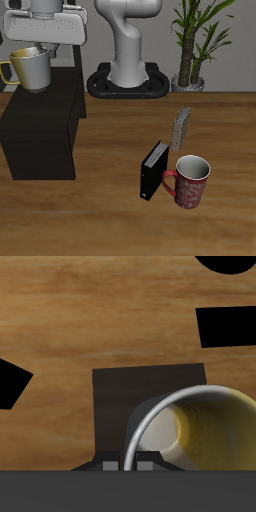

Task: Place the white-yellow mug on top of the shelf

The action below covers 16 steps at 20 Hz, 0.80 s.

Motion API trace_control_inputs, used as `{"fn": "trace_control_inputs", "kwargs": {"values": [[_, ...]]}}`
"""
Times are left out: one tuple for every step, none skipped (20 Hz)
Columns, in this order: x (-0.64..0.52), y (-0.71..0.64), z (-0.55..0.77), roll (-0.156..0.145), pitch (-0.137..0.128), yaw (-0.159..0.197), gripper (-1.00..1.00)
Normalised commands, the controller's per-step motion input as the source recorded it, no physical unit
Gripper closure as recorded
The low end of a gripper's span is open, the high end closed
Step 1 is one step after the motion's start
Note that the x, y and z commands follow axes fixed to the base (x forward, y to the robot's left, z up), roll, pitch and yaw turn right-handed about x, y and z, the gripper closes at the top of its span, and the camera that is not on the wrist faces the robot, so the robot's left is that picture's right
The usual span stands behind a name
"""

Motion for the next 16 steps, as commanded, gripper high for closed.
{"fn": "trace_control_inputs", "kwargs": {"values": [[-0.08,-0.03,-0.1,0.0,-0.017,0.019,1.0],[0.02,-0.1,-0.15,-0.019,0.024,-0.038,1.0],[0.01,-0.12,-0.18,-0.023,0.013,0.001,1.0],[0.04,-0.03,-0.11,-0.02,0.001,-0.002,1.0],[0.06,-0.13,-0.18,-0.033,0.017,-0.051,1.0],[0.1,-0.08,-0.23,-0.01,0.038,-0.037,1.0],[0.07,-0.07,-0.22,-0.024,0.002,0.002,1.0],[0.06,-0.05,-0.27,-0.022,0.021,-0.03,1.0],[0.08,0.01,-0.28,0.029,0.026,0.006,1.0],[0.08,0.01,-0.28,-0.013,0.035,-0.009,1.0],[0.09,0.06,-0.25,0.011,0.049,0.01,1.0],[-0.02,-0.02,-0.12,0.0,0.0,0.017,1.0],[0.04,0.04,-0.11,0.02,0.021,-0.039,1.0],[0.03,0.01,-0.05,-0.023,-0.017,-0.002,1.0],[0.04,0.01,-0.11,0.013,0.007,0.004,1.0],[0.1,-0.09,-0.18,-0.039,0.033,-0.015,1.0]]}}
